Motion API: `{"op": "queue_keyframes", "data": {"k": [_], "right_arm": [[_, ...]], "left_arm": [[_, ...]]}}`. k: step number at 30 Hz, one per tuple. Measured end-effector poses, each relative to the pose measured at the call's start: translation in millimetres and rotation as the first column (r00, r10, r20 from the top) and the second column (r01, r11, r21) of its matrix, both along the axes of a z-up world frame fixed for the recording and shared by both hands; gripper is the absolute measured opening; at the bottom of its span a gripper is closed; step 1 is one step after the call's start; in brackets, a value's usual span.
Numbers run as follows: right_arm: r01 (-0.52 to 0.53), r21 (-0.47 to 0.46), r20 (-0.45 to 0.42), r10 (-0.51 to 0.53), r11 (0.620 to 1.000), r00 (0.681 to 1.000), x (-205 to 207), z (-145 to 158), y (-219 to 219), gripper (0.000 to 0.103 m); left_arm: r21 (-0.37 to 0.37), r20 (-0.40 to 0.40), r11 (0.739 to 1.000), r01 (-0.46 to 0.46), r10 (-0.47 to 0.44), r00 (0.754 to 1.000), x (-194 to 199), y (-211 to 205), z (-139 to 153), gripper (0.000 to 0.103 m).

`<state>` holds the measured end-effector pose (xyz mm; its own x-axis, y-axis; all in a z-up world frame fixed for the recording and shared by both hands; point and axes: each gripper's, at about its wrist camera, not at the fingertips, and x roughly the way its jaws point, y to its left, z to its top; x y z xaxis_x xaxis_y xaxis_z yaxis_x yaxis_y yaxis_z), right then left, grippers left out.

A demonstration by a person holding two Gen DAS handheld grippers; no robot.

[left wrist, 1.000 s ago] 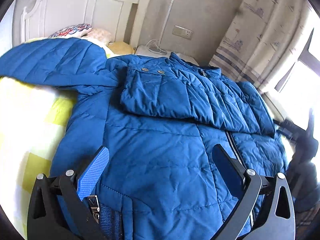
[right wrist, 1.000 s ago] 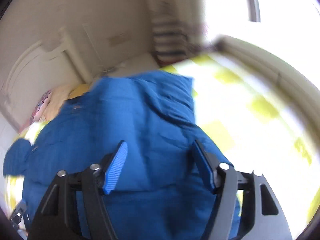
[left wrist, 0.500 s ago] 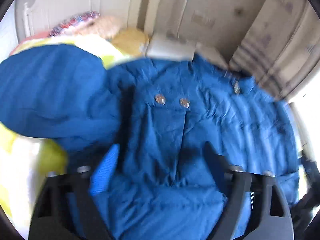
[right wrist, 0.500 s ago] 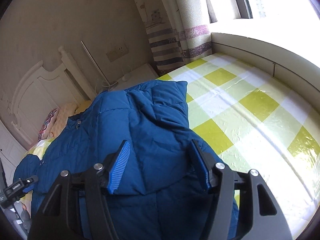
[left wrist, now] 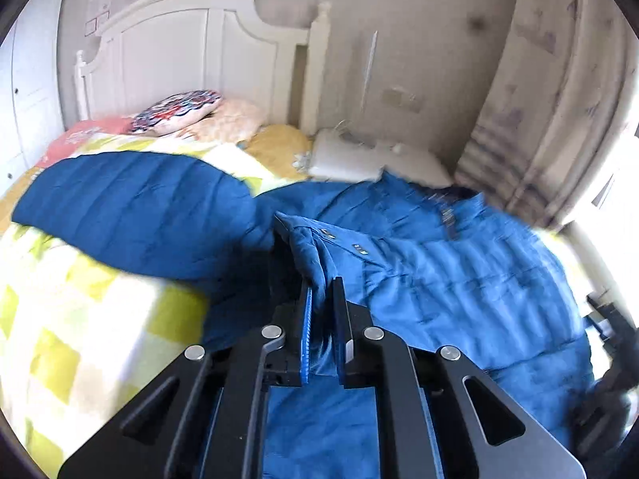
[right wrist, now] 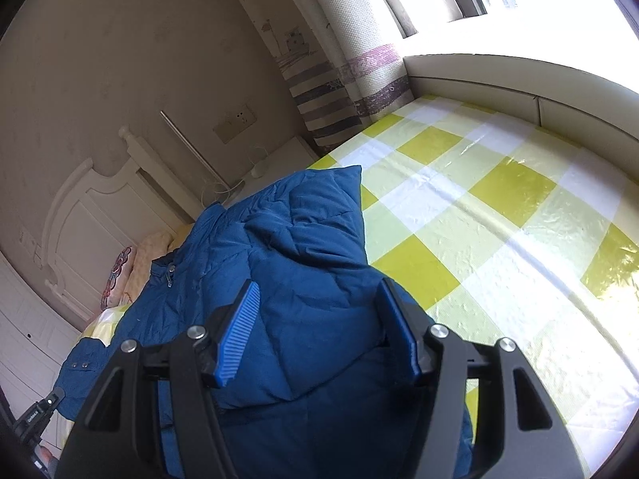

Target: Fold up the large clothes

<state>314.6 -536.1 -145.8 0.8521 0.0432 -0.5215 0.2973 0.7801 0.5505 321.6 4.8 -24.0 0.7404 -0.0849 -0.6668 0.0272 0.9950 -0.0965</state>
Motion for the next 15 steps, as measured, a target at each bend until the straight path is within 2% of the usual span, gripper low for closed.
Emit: {"op": "queue_keyframes", "data": {"k": [2,4,5,8,10,11,12,13,15], "right_arm": [[-0.001,-0.007,-0.003,0.001,1.000,1.000,1,0,0,0.061],[-0.002,-0.014,-0.005,0.002,1.000,1.000,1,1,2,0.061],[-0.002,-0.016,-0.005,0.002,1.000,1.000,2,1,2,0.061],[-0.003,-0.016,-0.006,0.003,1.000,1.000,3,0,2,0.061],[-0.003,-0.017,-0.007,0.002,1.000,1.000,3,0,2,0.061],[-0.003,-0.018,-0.007,0.003,1.000,1.000,3,0,2,0.061],[-0.003,-0.019,-0.007,0.003,1.000,1.000,3,0,2,0.061],[-0.003,-0.019,-0.008,0.003,1.000,1.000,4,-1,3,0.061],[-0.004,-0.019,-0.008,0.003,1.000,1.000,4,-1,2,0.061]], "left_arm": [[0.037,-0.070,0.999,-0.040,0.042,0.997,11,8,-22,0.010],[0.072,-0.192,0.997,-0.018,0.032,0.981,28,11,-52,0.015],[0.067,-0.192,0.998,-0.013,0.026,0.981,29,12,-55,0.015],[0.069,-0.119,0.996,-0.054,0.062,0.991,17,14,-38,0.018],[0.051,0.064,0.990,-0.129,0.125,0.990,-6,16,-3,0.021],[0.042,0.121,0.990,-0.137,0.131,0.984,-13,15,8,0.024],[0.036,0.179,0.989,-0.141,0.133,0.975,-22,11,20,0.036],[0.041,0.194,0.992,-0.117,0.107,0.975,-25,3,24,0.062],[0.100,0.127,0.995,0.000,-0.013,0.992,-13,-22,14,0.086]]}}
